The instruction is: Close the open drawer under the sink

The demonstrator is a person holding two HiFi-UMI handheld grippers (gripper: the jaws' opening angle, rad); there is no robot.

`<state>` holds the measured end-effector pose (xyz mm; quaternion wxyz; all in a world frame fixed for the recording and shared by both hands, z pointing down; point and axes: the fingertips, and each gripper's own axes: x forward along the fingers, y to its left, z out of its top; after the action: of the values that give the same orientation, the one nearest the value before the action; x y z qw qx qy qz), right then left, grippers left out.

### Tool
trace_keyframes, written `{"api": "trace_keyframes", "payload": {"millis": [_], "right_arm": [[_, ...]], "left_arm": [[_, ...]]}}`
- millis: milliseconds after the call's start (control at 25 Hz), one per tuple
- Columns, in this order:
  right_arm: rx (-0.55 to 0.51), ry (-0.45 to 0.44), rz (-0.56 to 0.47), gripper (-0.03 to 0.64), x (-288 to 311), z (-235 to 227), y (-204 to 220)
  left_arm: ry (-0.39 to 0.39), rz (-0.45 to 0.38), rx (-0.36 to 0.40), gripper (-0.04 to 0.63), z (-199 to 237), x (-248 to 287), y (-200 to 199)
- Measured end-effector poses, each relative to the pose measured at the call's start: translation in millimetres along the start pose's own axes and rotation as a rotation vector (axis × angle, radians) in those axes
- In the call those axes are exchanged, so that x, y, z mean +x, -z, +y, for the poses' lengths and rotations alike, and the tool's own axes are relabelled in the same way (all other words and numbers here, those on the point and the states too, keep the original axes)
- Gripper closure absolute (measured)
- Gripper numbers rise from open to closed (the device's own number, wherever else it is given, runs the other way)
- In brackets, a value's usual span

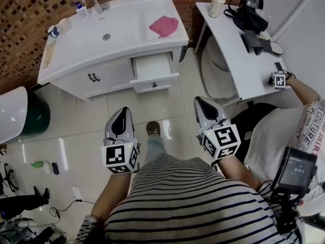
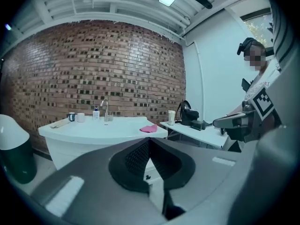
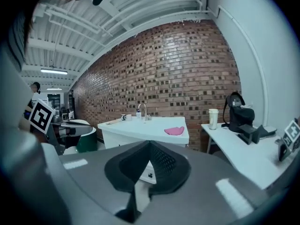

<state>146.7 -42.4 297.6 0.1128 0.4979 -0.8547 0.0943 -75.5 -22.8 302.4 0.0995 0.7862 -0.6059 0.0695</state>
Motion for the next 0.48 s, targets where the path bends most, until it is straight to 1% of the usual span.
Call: {"api": "trace_keyframes", "payload": {"millis": [200,280,400,480], "right_arm": [[-0.035,-0.003,0.084,0.617,101,-3,-19],[-0.054,-0.011,0.118,0.617,132,-6,-22],[-0.056,-0.021,0.169,0.617,177,-13,-13],[-0.037,-0.029,0.214,0.617,198,-18,3]], "left_arm": [[0.101,0.088,-0.03,0.581,48,93,5],[0.148,0.119,-0.028,0.581,61,125,8],[0.201,0.158,0.001,0.581,80,165,14],[0.209,0.177,0.014,0.581,88,182,21]]}}
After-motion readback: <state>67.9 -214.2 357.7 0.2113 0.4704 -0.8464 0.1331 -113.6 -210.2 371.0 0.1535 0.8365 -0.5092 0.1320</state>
